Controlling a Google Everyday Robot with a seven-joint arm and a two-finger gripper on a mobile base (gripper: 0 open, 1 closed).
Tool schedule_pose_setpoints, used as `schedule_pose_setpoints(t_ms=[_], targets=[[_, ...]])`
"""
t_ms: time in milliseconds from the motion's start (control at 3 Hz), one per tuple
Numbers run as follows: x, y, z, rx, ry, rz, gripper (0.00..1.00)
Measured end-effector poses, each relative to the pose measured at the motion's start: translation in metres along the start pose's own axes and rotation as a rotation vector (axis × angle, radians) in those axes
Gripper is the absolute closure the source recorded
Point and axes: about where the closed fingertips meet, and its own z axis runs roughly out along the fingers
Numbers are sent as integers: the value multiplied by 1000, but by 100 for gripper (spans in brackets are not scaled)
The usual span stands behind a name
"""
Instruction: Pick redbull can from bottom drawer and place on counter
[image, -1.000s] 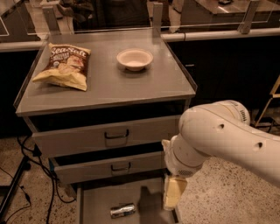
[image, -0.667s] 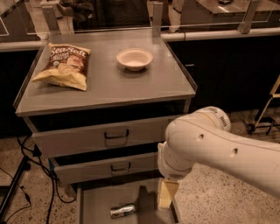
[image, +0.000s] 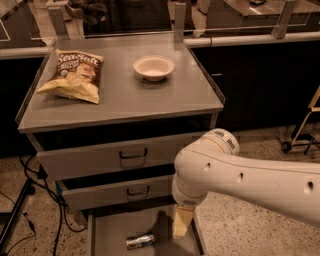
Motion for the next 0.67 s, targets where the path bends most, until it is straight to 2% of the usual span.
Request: schedule_pose_setpoints(t_ms=[333, 667], targets=[[-9, 4, 33, -12, -24, 16, 0], [-17, 0, 60, 9, -63, 32, 0]])
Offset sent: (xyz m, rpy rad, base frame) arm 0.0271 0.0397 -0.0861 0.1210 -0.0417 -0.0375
